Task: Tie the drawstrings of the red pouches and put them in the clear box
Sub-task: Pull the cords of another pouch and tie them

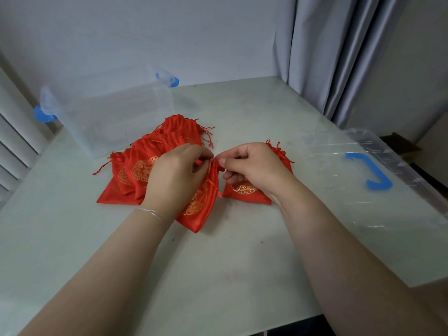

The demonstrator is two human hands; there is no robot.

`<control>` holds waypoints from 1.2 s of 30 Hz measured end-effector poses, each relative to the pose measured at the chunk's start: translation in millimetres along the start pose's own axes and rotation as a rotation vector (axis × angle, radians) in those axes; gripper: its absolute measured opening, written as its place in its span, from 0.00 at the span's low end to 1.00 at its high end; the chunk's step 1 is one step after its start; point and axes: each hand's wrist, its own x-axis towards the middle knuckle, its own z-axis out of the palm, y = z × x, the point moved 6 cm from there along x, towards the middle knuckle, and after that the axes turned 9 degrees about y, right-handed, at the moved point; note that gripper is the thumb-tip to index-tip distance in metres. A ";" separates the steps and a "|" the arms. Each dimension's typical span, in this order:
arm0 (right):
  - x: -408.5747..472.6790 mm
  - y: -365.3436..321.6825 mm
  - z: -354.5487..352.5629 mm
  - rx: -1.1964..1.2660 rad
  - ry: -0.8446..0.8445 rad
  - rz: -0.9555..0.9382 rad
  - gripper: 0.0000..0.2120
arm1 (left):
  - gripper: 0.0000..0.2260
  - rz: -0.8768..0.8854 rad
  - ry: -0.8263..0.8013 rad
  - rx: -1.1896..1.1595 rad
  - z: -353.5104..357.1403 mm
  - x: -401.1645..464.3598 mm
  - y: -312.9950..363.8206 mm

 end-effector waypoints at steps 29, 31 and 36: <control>3.1 -3.7 -2.3 -0.159 -0.016 -0.111 0.05 | 0.10 0.214 0.093 -0.159 -7.5 -1.2 16.2; 5.3 -1.4 -5.8 -0.202 0.014 -0.118 0.05 | 0.12 0.204 0.104 -0.177 -8.7 -0.1 16.6; 7.2 -1.2 -4.2 -0.115 0.020 -0.116 0.05 | 0.11 0.197 0.061 -0.211 -6.1 0.6 17.5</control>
